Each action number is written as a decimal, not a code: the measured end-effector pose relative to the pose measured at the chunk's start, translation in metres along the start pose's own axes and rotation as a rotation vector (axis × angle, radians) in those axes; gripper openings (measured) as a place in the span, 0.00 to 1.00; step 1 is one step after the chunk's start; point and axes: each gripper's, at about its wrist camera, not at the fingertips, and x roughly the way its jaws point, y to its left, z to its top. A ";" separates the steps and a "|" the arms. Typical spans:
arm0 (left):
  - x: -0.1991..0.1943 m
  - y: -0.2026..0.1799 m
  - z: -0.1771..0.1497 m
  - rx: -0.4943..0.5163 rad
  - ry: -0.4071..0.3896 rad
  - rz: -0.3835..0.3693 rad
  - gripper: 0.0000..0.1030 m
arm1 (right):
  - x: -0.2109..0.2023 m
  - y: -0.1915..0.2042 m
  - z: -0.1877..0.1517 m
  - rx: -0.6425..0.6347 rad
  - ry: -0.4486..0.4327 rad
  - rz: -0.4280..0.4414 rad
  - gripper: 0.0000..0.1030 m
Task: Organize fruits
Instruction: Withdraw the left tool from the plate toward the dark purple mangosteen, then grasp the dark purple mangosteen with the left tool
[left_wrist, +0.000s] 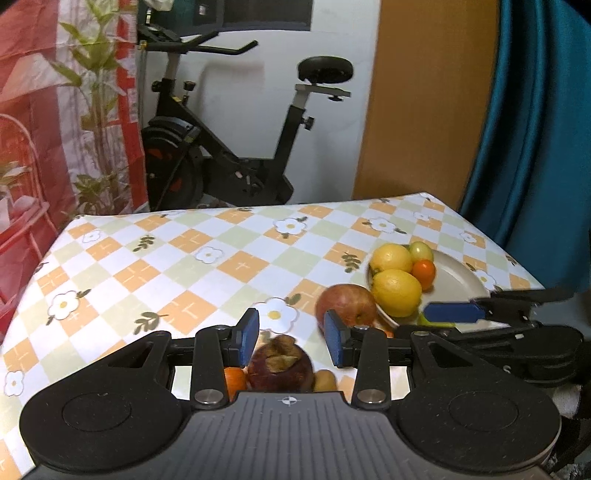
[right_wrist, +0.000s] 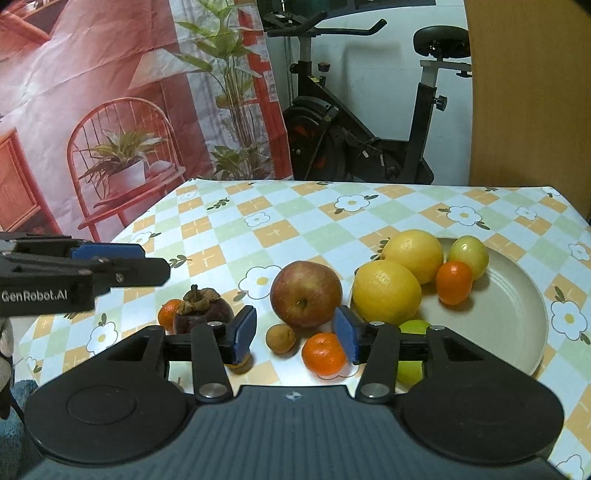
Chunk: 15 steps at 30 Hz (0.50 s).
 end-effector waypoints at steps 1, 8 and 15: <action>-0.001 0.004 0.001 -0.011 -0.003 0.008 0.40 | 0.000 0.000 -0.001 -0.003 0.002 0.000 0.49; -0.009 0.029 0.003 -0.084 -0.015 0.054 0.40 | 0.004 0.005 -0.009 -0.019 0.024 0.013 0.49; -0.004 0.045 -0.002 -0.137 0.009 0.059 0.40 | 0.013 0.014 -0.015 -0.040 0.049 0.040 0.49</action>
